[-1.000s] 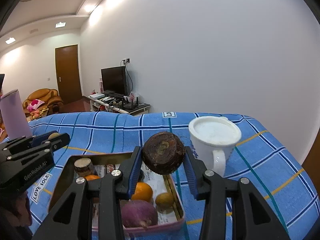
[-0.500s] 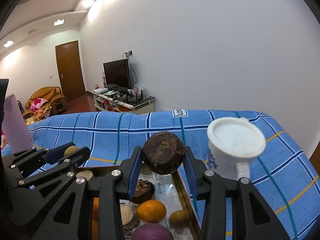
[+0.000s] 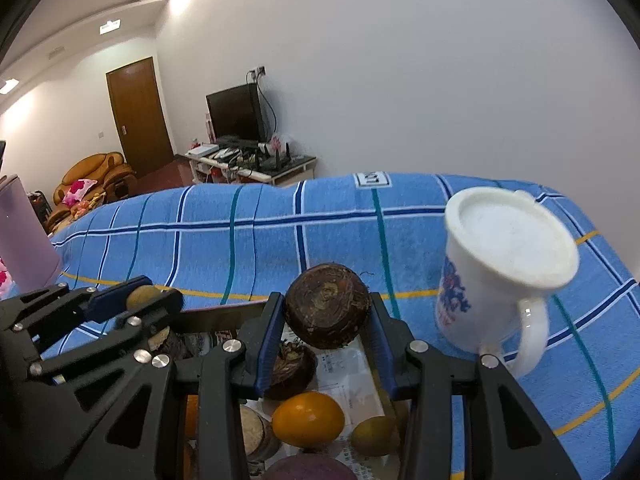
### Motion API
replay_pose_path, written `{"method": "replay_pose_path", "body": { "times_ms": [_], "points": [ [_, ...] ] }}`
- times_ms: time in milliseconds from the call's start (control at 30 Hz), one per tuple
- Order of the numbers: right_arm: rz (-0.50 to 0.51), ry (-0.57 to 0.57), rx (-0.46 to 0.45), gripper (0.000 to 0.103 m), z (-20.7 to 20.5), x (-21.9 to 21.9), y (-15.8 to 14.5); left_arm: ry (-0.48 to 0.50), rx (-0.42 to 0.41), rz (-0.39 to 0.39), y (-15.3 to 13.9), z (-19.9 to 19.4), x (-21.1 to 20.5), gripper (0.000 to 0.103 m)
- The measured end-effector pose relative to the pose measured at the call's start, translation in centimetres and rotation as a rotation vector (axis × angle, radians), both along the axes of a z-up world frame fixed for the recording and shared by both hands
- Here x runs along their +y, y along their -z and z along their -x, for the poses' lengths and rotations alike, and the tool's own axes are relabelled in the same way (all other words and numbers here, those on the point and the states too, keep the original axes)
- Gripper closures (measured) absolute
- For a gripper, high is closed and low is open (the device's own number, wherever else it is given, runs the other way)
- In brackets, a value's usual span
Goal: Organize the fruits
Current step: 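Lower the brown fruit and tan fruit into the tray and open both tools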
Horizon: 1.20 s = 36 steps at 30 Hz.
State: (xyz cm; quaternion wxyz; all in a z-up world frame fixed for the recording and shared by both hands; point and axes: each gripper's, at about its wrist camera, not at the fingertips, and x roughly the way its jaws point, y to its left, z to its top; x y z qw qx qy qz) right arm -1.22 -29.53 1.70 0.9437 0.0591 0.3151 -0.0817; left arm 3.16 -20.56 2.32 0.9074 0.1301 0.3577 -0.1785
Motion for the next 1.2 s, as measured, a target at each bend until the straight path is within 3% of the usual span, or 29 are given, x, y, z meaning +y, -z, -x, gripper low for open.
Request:
{"method": "replay_pose_path", "body": {
  "times_ms": [133, 267, 733, 767, 833, 1000, 1067, 1133, 1200],
  "points": [
    [0.016, -0.015, 0.037, 0.059, -0.5, 0.4, 0.5, -0.002, 0.036, -0.013, 0.4, -0.5, -0.4, 0.077],
    [-0.001, -0.027, 0.077, 0.059, -1.0, 0.2, 1.2, 0.02, 0.036, -0.085, 0.8, -0.7, -1.1, 0.077],
    [-0.052, -0.049, 0.122, 0.059, -1.6, -0.3, 1.9, 0.089, -0.031, -0.235, 1.6, 0.2, -2.3, 0.076],
    [-0.056, -0.053, 0.12, 0.059, -1.6, -0.3, 1.9, 0.083, -0.035, -0.241, 1.7, 0.2, -2.2, 0.071],
    [-0.081, -0.071, 0.109, 0.059, -1.5, -0.4, 1.9, 0.083, 0.023, -0.23, 2.0, -0.1, -2.2, 0.028],
    [-0.114, -0.095, 0.106, 0.057, -1.3, -0.4, 1.9, 0.069, 0.076, -0.196, 1.9, -0.1, -2.0, 0.01],
    [-0.146, -0.124, 0.105, 0.052, -1.2, -0.2, 1.8, 0.059, 0.102, -0.181, 1.8, -0.2, -1.8, 0.006],
    [-0.205, -0.157, 0.092, 0.038, -1.0, -0.2, 1.6, 0.054, 0.12, -0.16, 1.9, -0.3, -1.7, 0.001],
    [-0.24, -0.174, 0.074, 0.035, -0.7, -0.3, 1.3, 0.046, 0.138, -0.128, 1.9, -0.3, -1.3, 0.0]
  ]
}}
